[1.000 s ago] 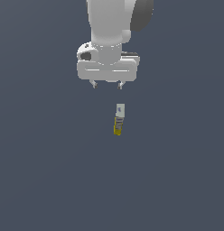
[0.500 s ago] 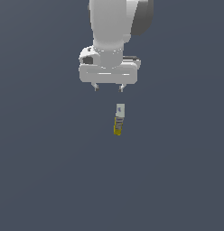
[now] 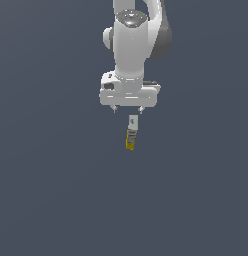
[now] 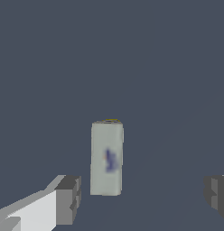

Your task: Pick up the object and move it to a goal position.

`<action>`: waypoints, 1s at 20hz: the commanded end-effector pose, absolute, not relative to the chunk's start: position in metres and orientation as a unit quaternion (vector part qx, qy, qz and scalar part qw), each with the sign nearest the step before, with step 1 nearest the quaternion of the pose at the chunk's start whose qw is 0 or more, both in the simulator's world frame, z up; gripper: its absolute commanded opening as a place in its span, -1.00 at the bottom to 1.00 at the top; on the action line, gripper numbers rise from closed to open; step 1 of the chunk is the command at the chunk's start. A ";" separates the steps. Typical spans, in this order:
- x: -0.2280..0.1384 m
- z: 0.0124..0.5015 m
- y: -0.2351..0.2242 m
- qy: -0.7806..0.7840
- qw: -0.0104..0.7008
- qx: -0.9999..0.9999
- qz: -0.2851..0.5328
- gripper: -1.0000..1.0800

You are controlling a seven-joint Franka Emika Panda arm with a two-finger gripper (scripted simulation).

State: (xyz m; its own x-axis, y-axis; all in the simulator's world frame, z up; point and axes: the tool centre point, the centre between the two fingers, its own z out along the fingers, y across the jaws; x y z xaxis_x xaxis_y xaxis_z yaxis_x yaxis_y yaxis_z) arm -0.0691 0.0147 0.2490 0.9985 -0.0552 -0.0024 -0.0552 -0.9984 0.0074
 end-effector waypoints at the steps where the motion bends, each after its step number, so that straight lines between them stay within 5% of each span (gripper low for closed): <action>1: -0.071 0.233 0.022 -0.030 0.002 1.000 -0.001 0.92; 20: -0.077 0.189 0.036 -0.034 0.000 0.999 -0.001 0.92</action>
State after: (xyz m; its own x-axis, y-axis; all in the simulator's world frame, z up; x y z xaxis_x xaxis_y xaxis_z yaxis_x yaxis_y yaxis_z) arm -0.0765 0.0363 0.1941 0.9976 -0.0689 -0.0003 -0.0689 -0.9976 0.0003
